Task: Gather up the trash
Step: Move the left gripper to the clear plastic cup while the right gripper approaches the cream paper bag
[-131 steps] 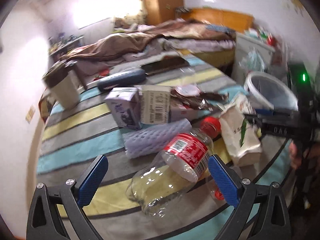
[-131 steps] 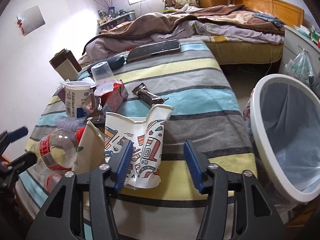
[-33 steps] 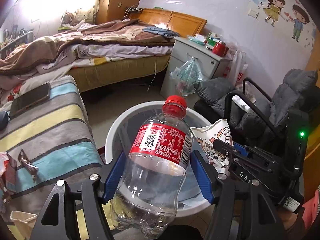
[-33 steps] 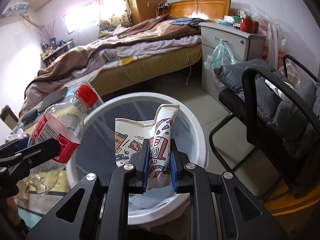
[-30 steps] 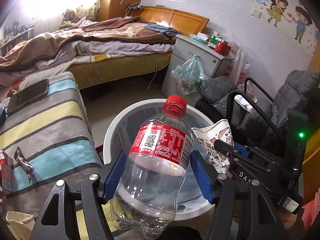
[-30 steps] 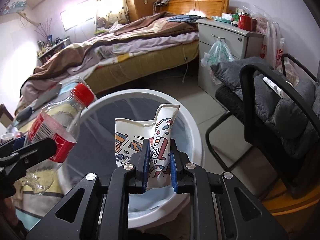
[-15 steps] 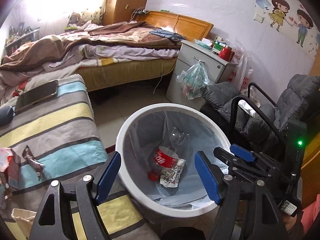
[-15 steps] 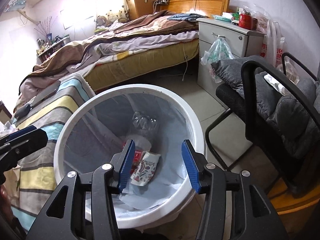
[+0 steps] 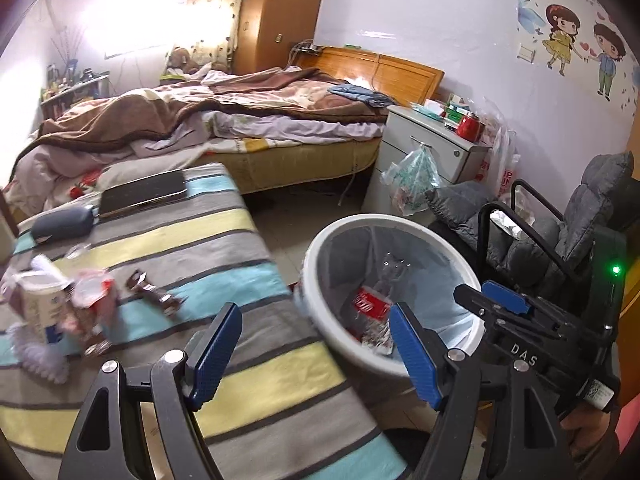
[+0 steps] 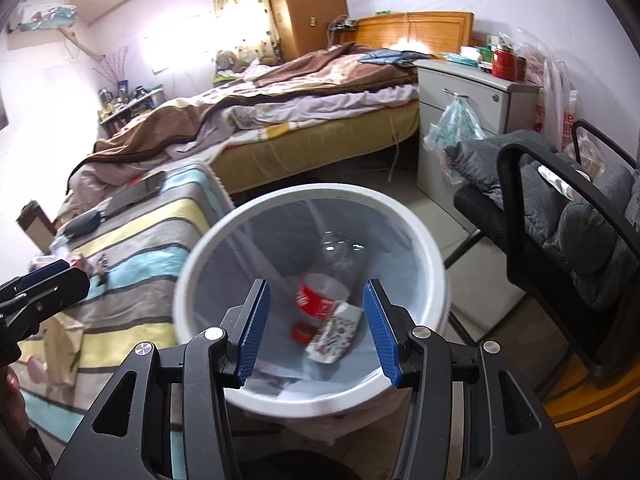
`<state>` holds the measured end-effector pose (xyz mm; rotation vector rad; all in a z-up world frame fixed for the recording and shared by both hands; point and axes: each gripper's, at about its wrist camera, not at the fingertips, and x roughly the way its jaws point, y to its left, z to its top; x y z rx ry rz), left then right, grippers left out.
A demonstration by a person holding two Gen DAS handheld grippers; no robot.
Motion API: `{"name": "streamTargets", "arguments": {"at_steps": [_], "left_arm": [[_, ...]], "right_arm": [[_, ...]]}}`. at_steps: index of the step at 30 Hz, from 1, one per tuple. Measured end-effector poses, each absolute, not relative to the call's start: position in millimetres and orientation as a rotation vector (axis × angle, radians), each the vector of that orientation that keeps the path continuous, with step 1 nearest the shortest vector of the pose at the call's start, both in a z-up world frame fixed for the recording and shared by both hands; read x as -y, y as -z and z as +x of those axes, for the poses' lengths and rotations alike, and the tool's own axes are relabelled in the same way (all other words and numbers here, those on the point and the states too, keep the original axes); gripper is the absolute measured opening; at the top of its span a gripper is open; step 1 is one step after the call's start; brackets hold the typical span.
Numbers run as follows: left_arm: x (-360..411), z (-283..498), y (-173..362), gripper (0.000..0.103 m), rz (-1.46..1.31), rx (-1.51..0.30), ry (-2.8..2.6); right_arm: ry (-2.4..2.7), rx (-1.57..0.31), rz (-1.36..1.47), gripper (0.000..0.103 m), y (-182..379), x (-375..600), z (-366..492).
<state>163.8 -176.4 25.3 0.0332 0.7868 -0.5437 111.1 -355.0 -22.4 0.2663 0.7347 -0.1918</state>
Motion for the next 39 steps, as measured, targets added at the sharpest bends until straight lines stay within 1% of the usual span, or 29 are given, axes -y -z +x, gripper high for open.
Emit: {"name": "streamTargets", "arguments": {"at_steps": [9, 17, 22, 28, 39], "left_arm": [[99, 130, -25, 0.076, 0.007, -0.742, 0.405], [29, 110, -10, 0.077, -0.023, -0.760, 0.249], [-1, 104, 6, 0.077, -0.066, -0.800, 0.196], [-13, 99, 29, 0.079, -0.097, -0.855, 0.177], [-8, 114, 60, 0.079, -0.099, -0.928, 0.201]], "right_arm": [[0.104, -0.708, 0.251, 0.051, 19, 319, 106], [0.010, -0.701, 0.236, 0.051, 20, 287, 104], [-0.031, -0.711, 0.217, 0.051, 23, 266, 103], [-0.072, -0.712, 0.202, 0.051, 23, 246, 98], [-0.115, -0.733, 0.157, 0.051, 22, 212, 100]]}}
